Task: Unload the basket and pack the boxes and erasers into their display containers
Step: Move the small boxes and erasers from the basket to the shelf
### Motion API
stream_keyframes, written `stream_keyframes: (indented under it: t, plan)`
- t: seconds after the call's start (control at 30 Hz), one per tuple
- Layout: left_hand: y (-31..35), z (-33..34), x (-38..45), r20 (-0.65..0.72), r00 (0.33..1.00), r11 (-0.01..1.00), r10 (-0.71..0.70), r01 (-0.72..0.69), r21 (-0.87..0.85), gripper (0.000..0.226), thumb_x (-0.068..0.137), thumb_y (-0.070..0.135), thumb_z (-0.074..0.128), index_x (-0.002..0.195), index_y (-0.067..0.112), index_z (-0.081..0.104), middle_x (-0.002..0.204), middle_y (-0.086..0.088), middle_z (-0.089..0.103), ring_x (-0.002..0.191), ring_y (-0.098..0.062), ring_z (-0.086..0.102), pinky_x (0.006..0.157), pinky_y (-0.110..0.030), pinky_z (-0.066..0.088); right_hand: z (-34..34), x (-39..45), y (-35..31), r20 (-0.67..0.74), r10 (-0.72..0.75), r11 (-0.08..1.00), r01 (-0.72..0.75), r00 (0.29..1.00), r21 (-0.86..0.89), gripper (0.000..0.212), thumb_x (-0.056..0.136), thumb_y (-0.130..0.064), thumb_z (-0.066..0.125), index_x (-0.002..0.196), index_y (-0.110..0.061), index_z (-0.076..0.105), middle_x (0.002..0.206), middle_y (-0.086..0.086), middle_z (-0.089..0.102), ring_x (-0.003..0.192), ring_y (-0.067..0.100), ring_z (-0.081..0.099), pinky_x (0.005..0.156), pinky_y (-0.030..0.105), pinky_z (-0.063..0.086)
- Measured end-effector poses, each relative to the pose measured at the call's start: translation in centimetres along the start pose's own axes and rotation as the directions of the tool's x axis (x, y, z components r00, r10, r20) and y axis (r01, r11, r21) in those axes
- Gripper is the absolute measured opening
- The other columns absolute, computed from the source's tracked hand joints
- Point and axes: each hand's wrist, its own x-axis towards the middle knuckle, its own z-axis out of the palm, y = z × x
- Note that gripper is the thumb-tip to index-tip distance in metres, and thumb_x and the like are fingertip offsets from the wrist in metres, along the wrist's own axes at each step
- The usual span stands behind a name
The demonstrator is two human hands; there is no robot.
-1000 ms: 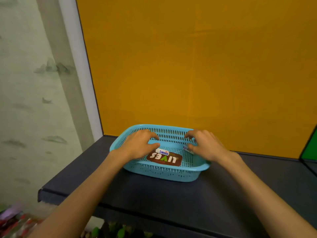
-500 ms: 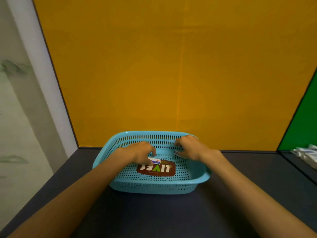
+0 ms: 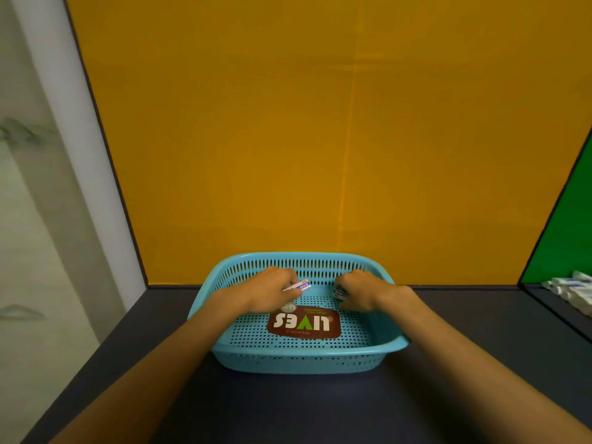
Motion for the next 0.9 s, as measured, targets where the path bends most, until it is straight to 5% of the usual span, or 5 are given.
stream_keyframes:
  t: [0.13, 0.3, 0.67, 0.9]
  plan:
    - [-0.3, -0.8, -2.0, -0.159, 0.987, 0.995, 0.029, -0.043, -0.087, 0.022, 0.103, 0.04, 0.048, 0.11, 0.021, 0.059, 0.089, 0.004, 0.063, 0.073, -0.016, 0.058, 0.065, -0.04, 0.047, 0.0, 0.1, -0.1, 0.019, -0.015, 0.998, 0.014, 1.0, 0.056, 0.044, 0.085, -0.029, 0.076, 0.123, -0.016, 0.057, 0.126, 0.001, 0.059, 0.114, 0.021, 0.057, 0.098, 0.036, 0.05]
    - [-1.1, -0.9, -3.7, -0.289, 0.957, 0.994, 0.011, -0.043, -0.103, 0.033, 0.102, 0.052, 0.037, 0.101, 0.024, 0.054, 0.088, 0.005, 0.059, 0.077, -0.014, 0.054, 0.068, -0.037, 0.043, -0.1, 0.1, -0.3, 0.008, -0.041, 0.994, 0.04, 0.999, 0.102, 0.038, 0.084, -0.024, 0.078, 0.115, -0.02, 0.057, 0.113, -0.002, 0.061, 0.102, 0.016, 0.059, 0.089, 0.03, 0.053]
    - [-0.3, -2.1, -5.3, -0.383, 0.921, 0.965, 0.072, -0.161, -0.205, 0.029, 0.091, 0.047, 0.066, 0.113, 0.029, 0.065, 0.093, 0.015, 0.066, 0.08, -0.005, 0.062, 0.075, -0.041, 0.054, -2.7, -4.0, -2.3, -0.244, -0.026, 0.972, 0.082, 0.969, 0.219, 0.022, 0.078, -0.023, 0.076, 0.098, -0.022, 0.066, 0.096, -0.005, 0.068, 0.087, 0.014, 0.064, 0.079, 0.036, 0.057]
    - [4.2, -2.0, -5.5, -0.505, 0.849, 0.954, 0.156, -0.263, -0.147, 0.025, 0.09, 0.049, 0.066, 0.111, 0.036, 0.064, 0.09, 0.018, 0.063, 0.075, -0.003, 0.06, 0.067, -0.037, 0.053, -4.5, -10.0, -2.8, -0.409, -0.001, 0.954, 0.124, 0.913, 0.274, 0.03, 0.085, -0.019, 0.075, 0.114, -0.018, 0.068, 0.107, -0.005, 0.068, 0.09, 0.008, 0.062, 0.069, 0.012, 0.046]
